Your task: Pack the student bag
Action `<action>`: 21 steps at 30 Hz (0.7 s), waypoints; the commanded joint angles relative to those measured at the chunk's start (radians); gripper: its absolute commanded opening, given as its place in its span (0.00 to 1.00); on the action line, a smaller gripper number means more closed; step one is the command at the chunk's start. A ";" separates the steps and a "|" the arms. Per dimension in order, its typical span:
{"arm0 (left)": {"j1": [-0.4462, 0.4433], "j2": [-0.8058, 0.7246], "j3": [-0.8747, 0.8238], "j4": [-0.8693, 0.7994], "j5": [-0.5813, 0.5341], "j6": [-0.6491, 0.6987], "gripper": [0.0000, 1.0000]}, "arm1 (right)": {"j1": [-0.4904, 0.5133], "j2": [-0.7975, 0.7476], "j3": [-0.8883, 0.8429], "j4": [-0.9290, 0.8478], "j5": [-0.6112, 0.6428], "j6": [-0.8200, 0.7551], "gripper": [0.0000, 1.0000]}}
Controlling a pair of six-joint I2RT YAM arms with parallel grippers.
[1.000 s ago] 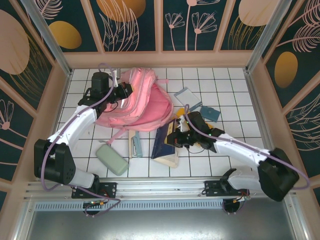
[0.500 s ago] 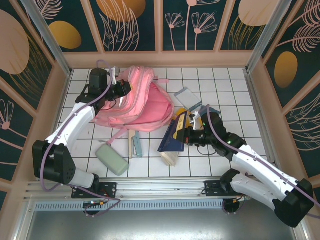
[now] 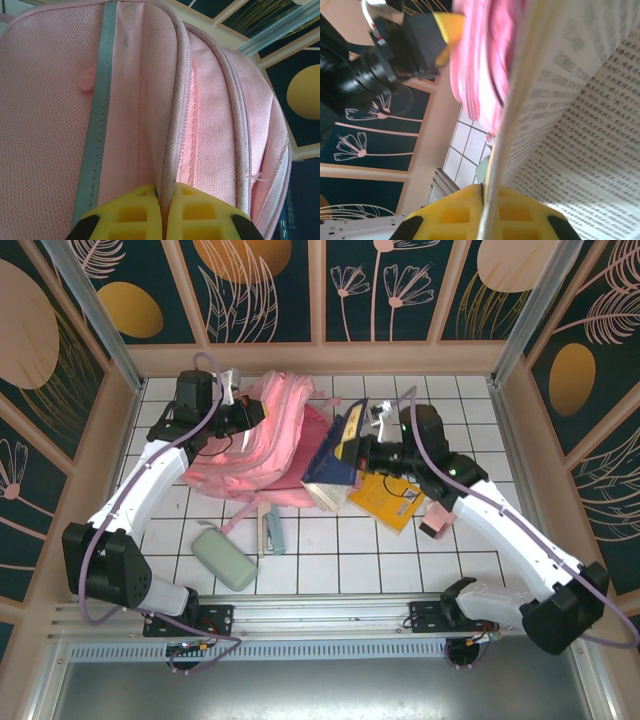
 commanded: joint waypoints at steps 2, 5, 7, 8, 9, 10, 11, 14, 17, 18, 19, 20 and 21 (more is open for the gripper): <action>0.013 -0.029 0.052 0.184 0.153 -0.067 0.00 | -0.011 0.128 0.099 0.128 -0.057 -0.046 0.00; 0.024 -0.038 0.040 0.238 0.192 -0.113 0.00 | -0.015 0.225 0.112 0.196 -0.081 -0.026 0.00; 0.033 -0.045 0.035 0.260 0.212 -0.135 0.00 | -0.014 0.273 0.103 0.249 -0.102 -0.004 0.00; 0.039 -0.049 0.031 0.270 0.217 -0.144 0.00 | -0.014 0.294 0.096 0.276 -0.113 0.008 0.00; 0.043 -0.053 0.030 0.275 0.220 -0.150 0.00 | -0.014 0.308 0.088 0.295 -0.119 0.016 0.00; 0.047 -0.056 0.028 0.276 0.221 -0.153 0.00 | -0.015 0.318 0.078 0.310 -0.119 0.021 0.00; 0.049 -0.059 0.027 0.280 0.227 -0.156 0.00 | -0.016 0.323 0.065 0.333 -0.121 0.025 0.00; 0.054 -0.065 0.017 0.309 0.251 -0.175 0.00 | -0.018 0.340 0.023 0.413 -0.138 0.049 0.00; 0.055 -0.064 0.009 0.346 0.277 -0.202 0.00 | -0.017 0.381 0.010 0.493 -0.164 0.086 0.00; 0.057 -0.064 0.008 0.351 0.279 -0.206 0.00 | -0.018 0.394 0.015 0.497 -0.156 0.092 0.00; 0.057 -0.066 0.008 0.356 0.281 -0.210 0.00 | -0.018 0.410 0.023 0.501 -0.151 0.095 0.00; 0.058 -0.068 0.008 0.359 0.282 -0.211 0.00 | -0.018 0.426 0.031 0.503 -0.147 0.093 0.00; 0.061 -0.070 0.008 0.360 0.282 -0.212 0.00 | -0.018 0.436 0.037 0.498 -0.141 0.092 0.00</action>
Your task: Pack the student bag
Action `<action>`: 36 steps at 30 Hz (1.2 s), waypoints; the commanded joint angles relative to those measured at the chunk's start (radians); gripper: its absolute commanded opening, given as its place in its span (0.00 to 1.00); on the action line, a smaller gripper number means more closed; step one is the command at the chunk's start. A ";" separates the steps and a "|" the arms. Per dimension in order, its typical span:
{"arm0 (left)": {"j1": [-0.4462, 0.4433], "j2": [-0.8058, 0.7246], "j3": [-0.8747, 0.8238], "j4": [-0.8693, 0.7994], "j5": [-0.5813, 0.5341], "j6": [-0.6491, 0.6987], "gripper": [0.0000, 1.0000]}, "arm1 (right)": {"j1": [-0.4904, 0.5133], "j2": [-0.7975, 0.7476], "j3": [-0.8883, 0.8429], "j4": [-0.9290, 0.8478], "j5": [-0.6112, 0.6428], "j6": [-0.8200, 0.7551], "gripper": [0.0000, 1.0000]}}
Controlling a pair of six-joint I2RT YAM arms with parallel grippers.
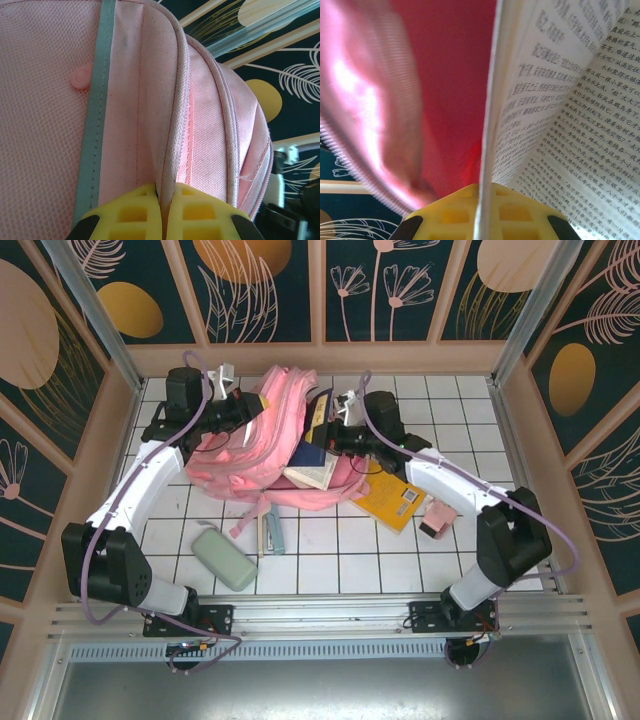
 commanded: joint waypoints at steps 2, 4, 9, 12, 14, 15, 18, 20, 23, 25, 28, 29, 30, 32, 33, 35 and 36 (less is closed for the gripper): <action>0.016 -0.077 0.031 0.225 0.075 -0.026 0.00 | -0.006 0.053 0.021 0.093 -0.022 0.016 0.00; 0.027 -0.086 0.029 0.227 0.071 -0.032 0.00 | -0.006 0.061 0.016 0.096 -0.024 0.011 0.00; 0.032 -0.084 0.020 0.267 0.092 -0.068 0.00 | -0.006 0.097 0.004 0.171 -0.064 0.038 0.00; 0.031 -0.080 0.009 0.287 0.101 -0.081 0.00 | 0.008 0.147 0.047 0.233 -0.095 0.067 0.00; 0.032 -0.079 0.005 0.294 0.109 -0.085 0.00 | 0.022 0.189 0.108 0.240 -0.096 0.072 0.00; 0.032 -0.078 0.005 0.295 0.109 -0.085 0.00 | 0.028 0.211 0.137 0.244 -0.099 0.079 0.00; 0.032 -0.081 0.003 0.303 0.112 -0.088 0.00 | 0.048 0.281 0.222 0.264 -0.104 0.109 0.00; 0.032 -0.082 0.004 0.312 0.117 -0.095 0.00 | 0.063 0.328 0.269 0.271 -0.095 0.123 0.00; 0.032 -0.082 0.008 0.318 0.123 -0.099 0.00 | 0.080 0.400 0.324 0.268 -0.077 0.139 0.00; 0.032 -0.083 0.007 0.320 0.122 -0.100 0.00 | 0.096 0.450 0.363 0.253 -0.061 0.147 0.00; 0.032 -0.080 0.001 0.327 0.121 -0.098 0.00 | 0.129 0.532 0.456 0.182 -0.001 0.148 0.00; 0.032 -0.078 -0.002 0.332 0.122 -0.101 0.00 | 0.140 0.562 0.489 0.158 0.024 0.149 0.00; 0.034 -0.076 -0.004 0.334 0.122 -0.102 0.00 | 0.146 0.584 0.512 0.135 0.048 0.154 0.00; 0.033 -0.075 -0.005 0.335 0.119 -0.101 0.00 | 0.155 0.639 0.555 0.116 0.086 0.185 0.05; 0.032 -0.074 -0.006 0.337 0.119 -0.102 0.00 | 0.158 0.656 0.564 0.120 0.096 0.197 0.08; 0.032 -0.070 -0.003 0.337 0.116 -0.102 0.00 | 0.164 0.683 0.576 0.136 0.104 0.218 0.23; 0.033 -0.068 -0.002 0.336 0.114 -0.104 0.00 | 0.166 0.689 0.579 0.141 0.103 0.220 0.29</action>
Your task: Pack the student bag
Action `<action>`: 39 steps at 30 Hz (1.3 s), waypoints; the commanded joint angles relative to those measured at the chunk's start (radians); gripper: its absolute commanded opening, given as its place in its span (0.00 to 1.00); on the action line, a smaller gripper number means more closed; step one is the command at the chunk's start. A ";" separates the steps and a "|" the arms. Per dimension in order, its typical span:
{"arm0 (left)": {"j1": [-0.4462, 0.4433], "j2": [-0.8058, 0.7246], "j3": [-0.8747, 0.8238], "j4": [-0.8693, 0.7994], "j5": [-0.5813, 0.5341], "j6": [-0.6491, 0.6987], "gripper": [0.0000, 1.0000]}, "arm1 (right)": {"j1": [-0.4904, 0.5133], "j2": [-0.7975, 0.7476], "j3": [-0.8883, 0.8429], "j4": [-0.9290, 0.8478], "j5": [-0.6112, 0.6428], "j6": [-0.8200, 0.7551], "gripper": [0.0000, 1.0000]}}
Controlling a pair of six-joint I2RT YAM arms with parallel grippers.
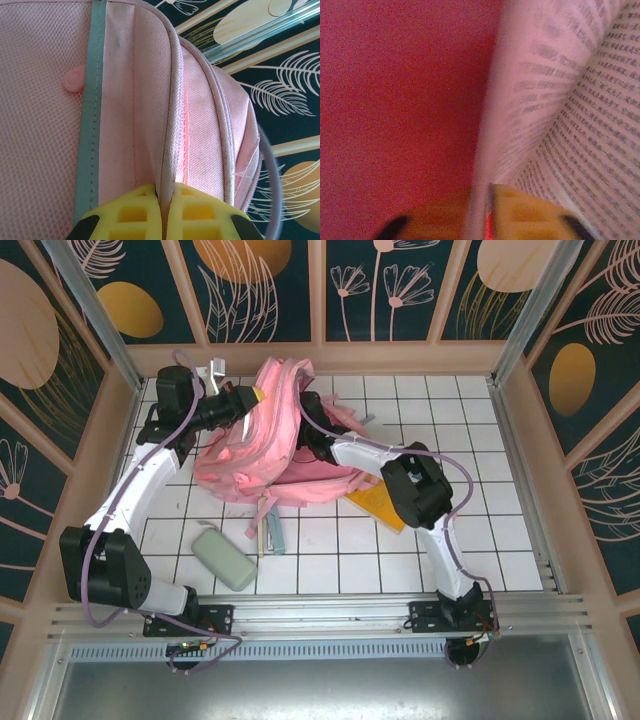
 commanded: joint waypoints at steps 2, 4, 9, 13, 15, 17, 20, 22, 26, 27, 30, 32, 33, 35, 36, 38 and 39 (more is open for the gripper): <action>-0.003 -0.048 0.026 0.215 0.057 -0.001 0.00 | 0.013 0.007 0.030 0.005 0.049 0.021 0.40; -0.002 -0.047 0.027 0.208 0.052 0.008 0.00 | 0.008 -0.045 -0.010 -0.006 0.079 -0.015 0.55; 0.002 -0.046 0.028 0.185 0.030 0.020 0.00 | -0.020 -0.212 -0.171 0.026 0.104 -0.067 0.77; 0.008 -0.045 0.034 0.167 0.010 0.029 0.00 | -0.053 -0.340 -0.312 0.047 0.107 -0.086 0.82; 0.011 -0.044 0.034 0.165 0.005 0.029 0.00 | -0.064 -0.401 -0.371 0.049 0.121 -0.107 0.84; 0.013 -0.044 0.030 0.163 -0.006 0.029 0.00 | -0.073 -0.452 -0.405 0.016 0.134 -0.135 0.85; 0.014 -0.045 0.022 0.169 -0.011 0.027 0.00 | -0.080 -0.474 -0.402 -0.043 0.107 -0.165 0.86; 0.015 -0.047 0.019 0.167 -0.019 0.027 0.00 | -0.077 -0.488 -0.390 -0.109 0.136 -0.187 0.86; 0.014 -0.044 0.037 0.103 -0.068 0.069 0.00 | -0.083 -0.608 -0.449 -0.239 0.316 -0.203 0.79; 0.014 -0.042 0.039 0.086 -0.086 0.077 0.00 | -0.089 -0.659 -0.482 -0.260 0.356 -0.201 0.77; 0.014 -0.035 0.040 0.056 -0.144 0.091 0.00 | -0.096 -0.812 -0.568 -0.371 0.492 -0.199 0.75; 0.015 -0.028 0.049 0.033 -0.210 0.112 0.00 | -0.096 -0.900 -0.621 -0.461 0.580 -0.199 0.76; 0.014 -0.024 0.055 0.023 -0.255 0.126 0.00 | -0.099 -0.939 -0.648 -0.507 0.614 -0.195 0.76; 0.017 -0.014 0.072 -0.004 -0.347 0.160 0.00 | -0.104 -0.996 -0.695 -0.588 0.661 -0.184 0.76; 0.021 -0.006 0.077 -0.012 -0.388 0.169 0.00 | -0.109 -1.017 -0.715 -0.633 0.678 -0.170 0.76; 0.039 0.006 0.069 -0.002 -0.428 0.154 0.00 | -0.110 -1.043 -0.744 -0.703 0.695 -0.147 0.76; 0.047 0.009 0.059 0.013 -0.433 0.142 0.00 | -0.106 -1.060 -0.761 -0.732 0.704 -0.132 0.76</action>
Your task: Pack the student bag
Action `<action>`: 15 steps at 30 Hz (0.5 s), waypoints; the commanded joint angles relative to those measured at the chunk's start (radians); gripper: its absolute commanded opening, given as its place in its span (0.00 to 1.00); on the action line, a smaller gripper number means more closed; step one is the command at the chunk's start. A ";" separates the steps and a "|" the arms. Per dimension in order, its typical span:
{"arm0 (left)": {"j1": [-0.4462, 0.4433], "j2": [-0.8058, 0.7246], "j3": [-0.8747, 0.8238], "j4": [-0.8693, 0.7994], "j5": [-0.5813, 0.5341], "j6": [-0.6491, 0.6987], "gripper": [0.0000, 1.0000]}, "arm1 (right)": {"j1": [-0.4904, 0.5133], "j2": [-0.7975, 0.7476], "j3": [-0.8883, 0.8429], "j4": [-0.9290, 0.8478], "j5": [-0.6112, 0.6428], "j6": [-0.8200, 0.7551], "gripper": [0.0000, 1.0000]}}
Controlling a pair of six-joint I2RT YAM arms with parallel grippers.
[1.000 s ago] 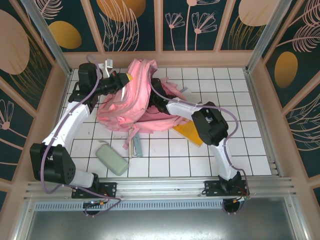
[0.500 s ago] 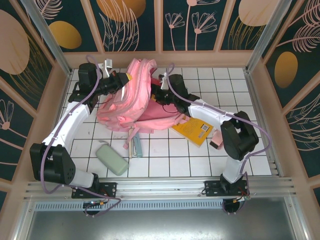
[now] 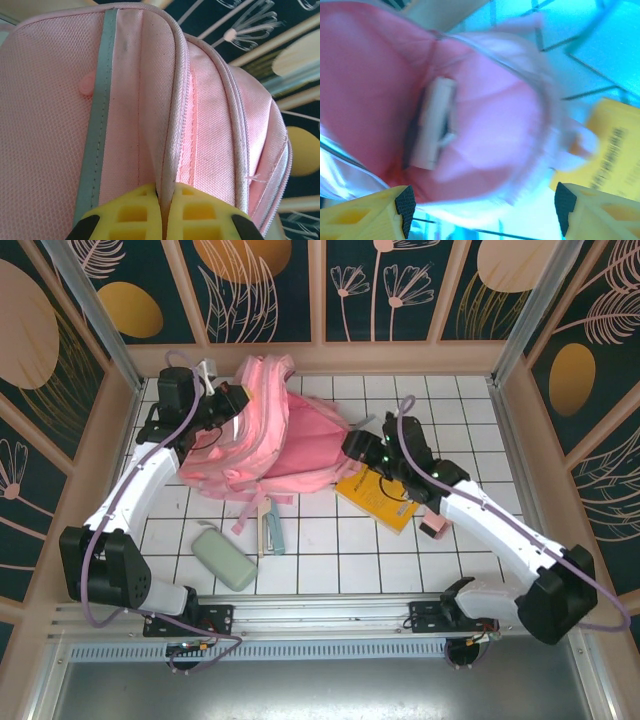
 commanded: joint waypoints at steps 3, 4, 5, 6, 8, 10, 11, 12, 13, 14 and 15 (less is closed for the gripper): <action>0.040 0.023 0.037 0.109 -0.129 0.043 0.00 | 0.010 -0.057 -0.101 -0.264 0.141 0.097 0.76; 0.040 0.035 0.036 0.110 -0.113 0.053 0.00 | 0.013 -0.073 -0.122 -0.281 0.143 0.114 0.76; 0.040 0.048 0.038 0.106 -0.099 0.063 0.00 | 0.014 -0.085 -0.141 -0.292 0.137 0.128 0.76; 0.040 0.060 0.040 0.102 -0.085 0.074 0.00 | 0.015 -0.097 -0.164 -0.302 0.126 0.145 0.77; 0.040 0.073 0.027 0.104 -0.083 0.086 0.00 | 0.015 -0.111 -0.199 -0.316 0.106 0.172 0.77; 0.040 0.081 0.011 0.114 -0.080 0.094 0.00 | 0.015 -0.120 -0.238 -0.329 0.100 0.196 0.78; 0.040 0.085 0.005 0.119 -0.071 0.095 0.00 | 0.015 -0.124 -0.255 -0.330 0.100 0.210 0.78; 0.038 0.093 0.003 0.122 -0.059 0.097 0.00 | 0.014 -0.125 -0.276 -0.328 0.099 0.225 0.78; 0.034 0.100 0.002 0.120 -0.050 0.096 0.00 | 0.013 -0.126 -0.292 -0.326 0.100 0.242 0.78; 0.029 0.106 -0.001 0.119 -0.048 0.101 0.00 | 0.013 -0.125 -0.304 -0.328 0.108 0.254 0.79; 0.021 0.110 -0.006 0.119 -0.048 0.105 0.00 | 0.013 -0.124 -0.312 -0.329 0.115 0.265 0.80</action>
